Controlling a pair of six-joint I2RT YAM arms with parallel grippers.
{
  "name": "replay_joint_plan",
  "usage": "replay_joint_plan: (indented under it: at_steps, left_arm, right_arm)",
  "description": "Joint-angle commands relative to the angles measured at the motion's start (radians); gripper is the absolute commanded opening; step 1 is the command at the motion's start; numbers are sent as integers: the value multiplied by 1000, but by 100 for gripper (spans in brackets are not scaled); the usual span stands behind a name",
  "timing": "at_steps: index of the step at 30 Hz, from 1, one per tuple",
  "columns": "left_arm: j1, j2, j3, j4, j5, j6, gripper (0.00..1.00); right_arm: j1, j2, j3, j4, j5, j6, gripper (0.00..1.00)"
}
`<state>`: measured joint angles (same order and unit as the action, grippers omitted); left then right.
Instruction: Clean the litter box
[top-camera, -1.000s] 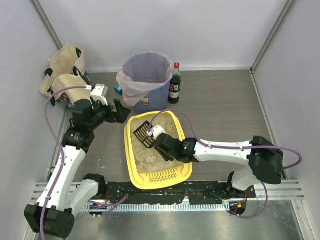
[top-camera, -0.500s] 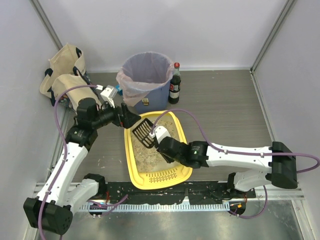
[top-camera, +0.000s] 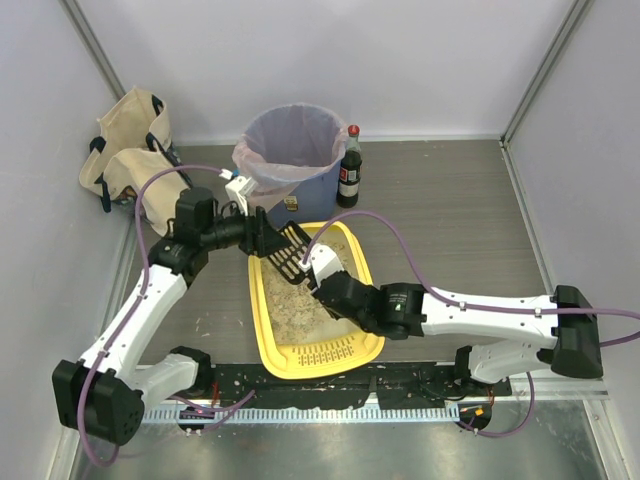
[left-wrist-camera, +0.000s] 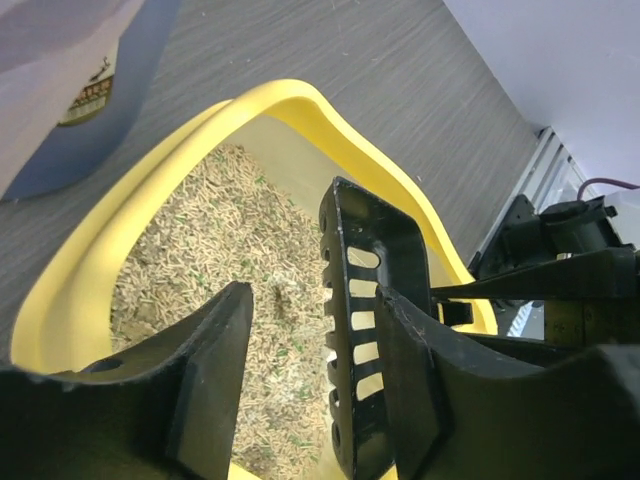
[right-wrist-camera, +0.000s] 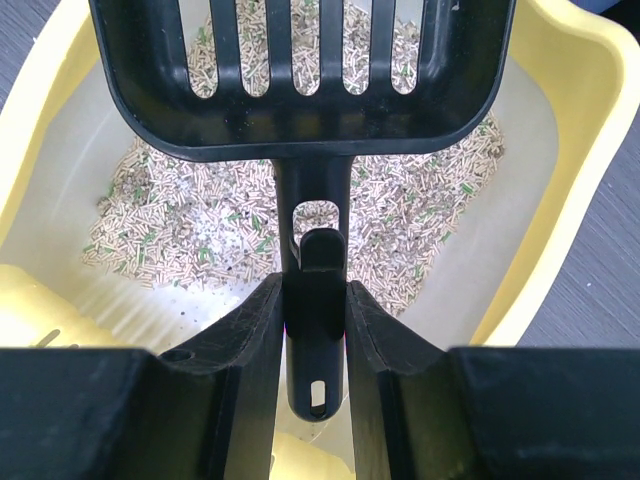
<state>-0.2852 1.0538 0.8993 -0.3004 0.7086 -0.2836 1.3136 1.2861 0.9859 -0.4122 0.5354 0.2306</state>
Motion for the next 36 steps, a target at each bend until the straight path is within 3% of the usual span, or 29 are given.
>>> replay_joint_plan:
  at_steps: [1,5,6,7,8,11,12,15,18,28,36]
  left_arm:
    - [-17,8,50,-14,37,14,49]
    - [-25,18,50,-11,55,6,27]
    - [-25,20,52,-9,69,3,12]
    - [-25,21,58,-8,65,-6,3]
    - [-25,20,59,-8,48,-14,0]
    - [-25,12,61,-6,-53,-51,0]
    - [-22,14,61,-6,-70,-63,0]
    - [-17,28,73,-19,-78,-115,0]
    - [3,31,70,-20,-60,-190,0]
    - [92,55,20,18,103,-373,0]
    - [104,107,49,-25,219,-397,0]
  right_arm:
    - [13,16,45,52,58,-22,1]
    - [16,16,40,58,75,-13,1]
    - [16,12,39,67,78,-7,1]
    - [16,2,33,70,89,-2,1]
    - [16,-2,31,75,95,3,3]
    - [16,-40,11,90,101,13,32]
    - [16,-54,5,95,104,15,51]
    - [15,-126,-16,92,121,42,74]
    - [1,-230,-55,114,95,88,84]
    - [-59,-494,-210,224,-38,182,89]
    - [-56,-423,-204,210,-65,105,77]
